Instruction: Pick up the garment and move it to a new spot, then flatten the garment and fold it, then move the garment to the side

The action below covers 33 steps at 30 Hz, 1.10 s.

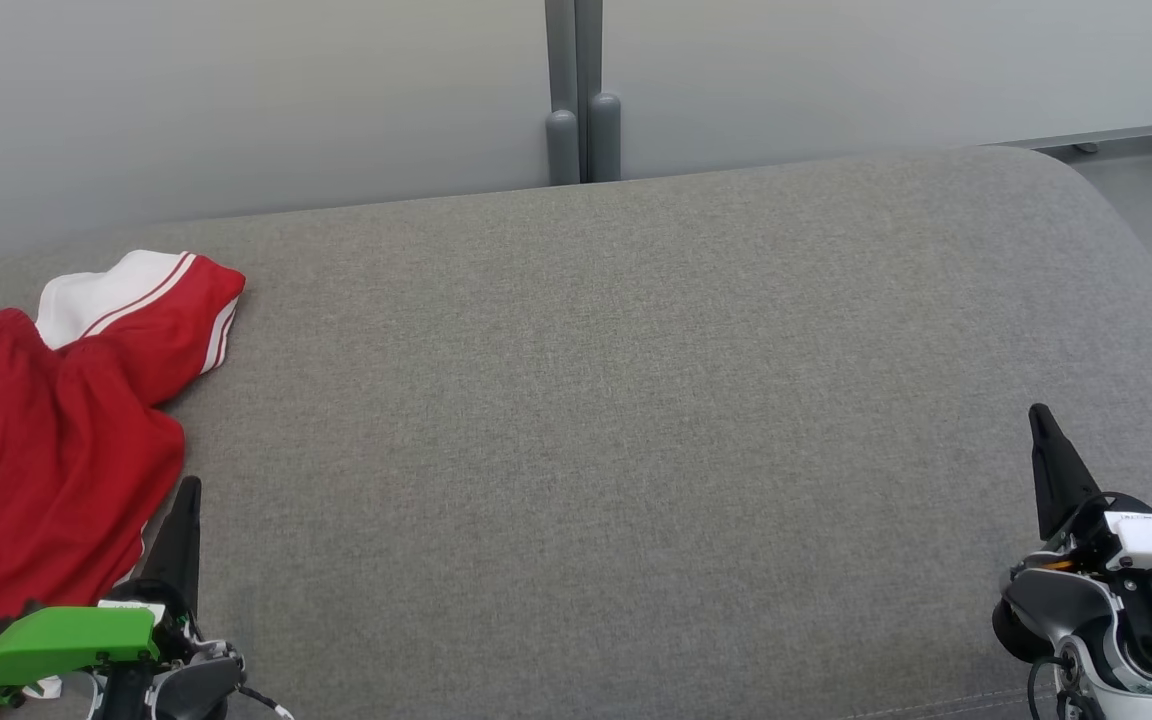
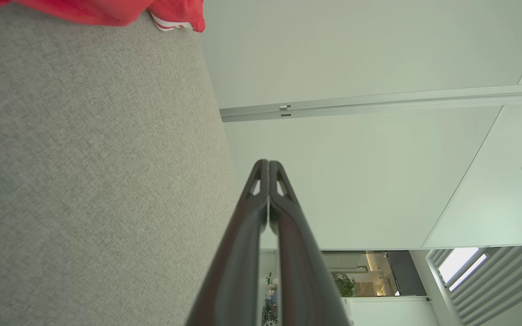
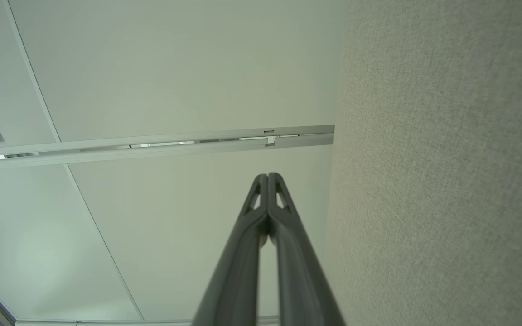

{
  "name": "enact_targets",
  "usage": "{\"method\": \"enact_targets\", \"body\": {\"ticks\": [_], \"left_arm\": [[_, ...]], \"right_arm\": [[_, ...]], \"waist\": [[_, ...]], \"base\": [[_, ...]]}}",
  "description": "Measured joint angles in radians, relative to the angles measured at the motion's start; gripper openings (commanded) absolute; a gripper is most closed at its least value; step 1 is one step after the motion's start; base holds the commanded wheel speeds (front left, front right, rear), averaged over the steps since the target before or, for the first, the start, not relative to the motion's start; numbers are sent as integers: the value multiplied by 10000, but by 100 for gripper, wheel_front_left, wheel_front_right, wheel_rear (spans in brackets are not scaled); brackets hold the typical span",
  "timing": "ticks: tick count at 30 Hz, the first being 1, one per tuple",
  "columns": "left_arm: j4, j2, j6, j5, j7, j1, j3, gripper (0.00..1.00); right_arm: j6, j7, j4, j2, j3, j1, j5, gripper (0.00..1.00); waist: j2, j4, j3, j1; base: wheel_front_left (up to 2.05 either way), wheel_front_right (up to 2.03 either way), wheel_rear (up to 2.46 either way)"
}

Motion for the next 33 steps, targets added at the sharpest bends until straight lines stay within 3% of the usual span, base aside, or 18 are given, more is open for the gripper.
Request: {"method": "enact_targets", "body": {"ticks": [11,12,20,33], "left_arm": [[0,-2,0,0,0,0,2,0],[0,-2,0,0,0,0,2,100],[683,-286,10,0,-4,577,-146,100],[391,-276,12,286,-458,594,-372,100]], "right_arm": [[0,2,0,0,0,0,-2,0],[0,2,0,0,-2,0,-2,100],[-13,-17,631,320,71,662,6,100],[-17,-454,527,309,451,656,-646,100]], "waist": [[0,0,0,0],[0,0,0,0],[0,0,0,0],[0,-4,-35,0]], "base": [[0,0,0],[0,0,0],[0,0,0],[0,0,0]]}}
